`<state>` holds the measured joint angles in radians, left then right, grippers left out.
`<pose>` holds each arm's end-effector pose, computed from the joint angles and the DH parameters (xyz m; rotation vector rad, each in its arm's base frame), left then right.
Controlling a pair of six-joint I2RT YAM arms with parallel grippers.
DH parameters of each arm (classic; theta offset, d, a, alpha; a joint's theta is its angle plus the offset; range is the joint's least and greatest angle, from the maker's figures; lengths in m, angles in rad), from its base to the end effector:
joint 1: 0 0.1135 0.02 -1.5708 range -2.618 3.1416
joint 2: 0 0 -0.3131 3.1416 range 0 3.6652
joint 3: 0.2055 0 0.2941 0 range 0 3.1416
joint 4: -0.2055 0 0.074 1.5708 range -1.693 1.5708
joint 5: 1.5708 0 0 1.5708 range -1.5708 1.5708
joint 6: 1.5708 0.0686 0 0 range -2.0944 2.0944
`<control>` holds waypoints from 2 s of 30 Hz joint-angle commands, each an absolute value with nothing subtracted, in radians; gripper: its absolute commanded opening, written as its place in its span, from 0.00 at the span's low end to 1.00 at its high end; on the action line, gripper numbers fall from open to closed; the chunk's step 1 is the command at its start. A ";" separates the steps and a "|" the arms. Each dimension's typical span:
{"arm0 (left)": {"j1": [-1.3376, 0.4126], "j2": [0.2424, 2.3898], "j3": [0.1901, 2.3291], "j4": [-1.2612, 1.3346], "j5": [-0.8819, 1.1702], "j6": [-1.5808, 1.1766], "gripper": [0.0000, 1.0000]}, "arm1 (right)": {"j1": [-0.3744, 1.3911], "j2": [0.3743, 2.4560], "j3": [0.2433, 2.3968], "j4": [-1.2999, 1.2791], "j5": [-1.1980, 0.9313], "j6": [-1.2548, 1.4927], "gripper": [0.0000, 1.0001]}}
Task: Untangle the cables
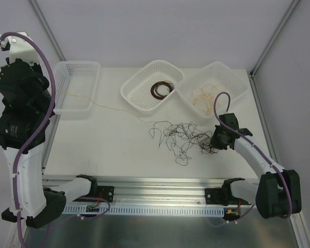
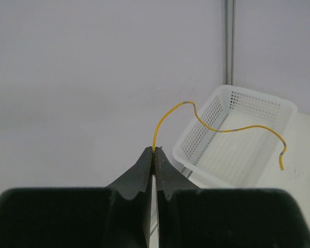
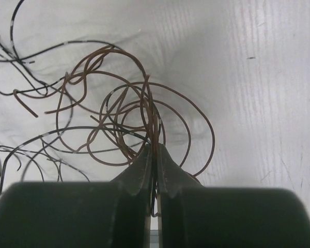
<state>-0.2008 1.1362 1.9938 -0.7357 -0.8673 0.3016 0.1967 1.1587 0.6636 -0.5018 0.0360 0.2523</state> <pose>0.1561 0.0216 0.6689 -0.3508 1.4923 0.7055 0.2494 0.0472 0.1967 0.0852 2.5702 0.1238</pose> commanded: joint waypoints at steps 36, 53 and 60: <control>-0.406 1.264 1.046 -0.505 0.051 -0.707 0.88 | 0.472 1.084 0.908 -0.632 0.064 0.018 0.81; -0.569 1.704 1.146 -0.265 0.018 -0.988 0.31 | 0.477 1.141 0.845 -0.528 0.028 0.023 0.82; -0.568 1.597 1.086 -0.271 -0.064 -0.904 0.00 | 0.477 1.242 0.769 -0.462 0.029 0.047 0.81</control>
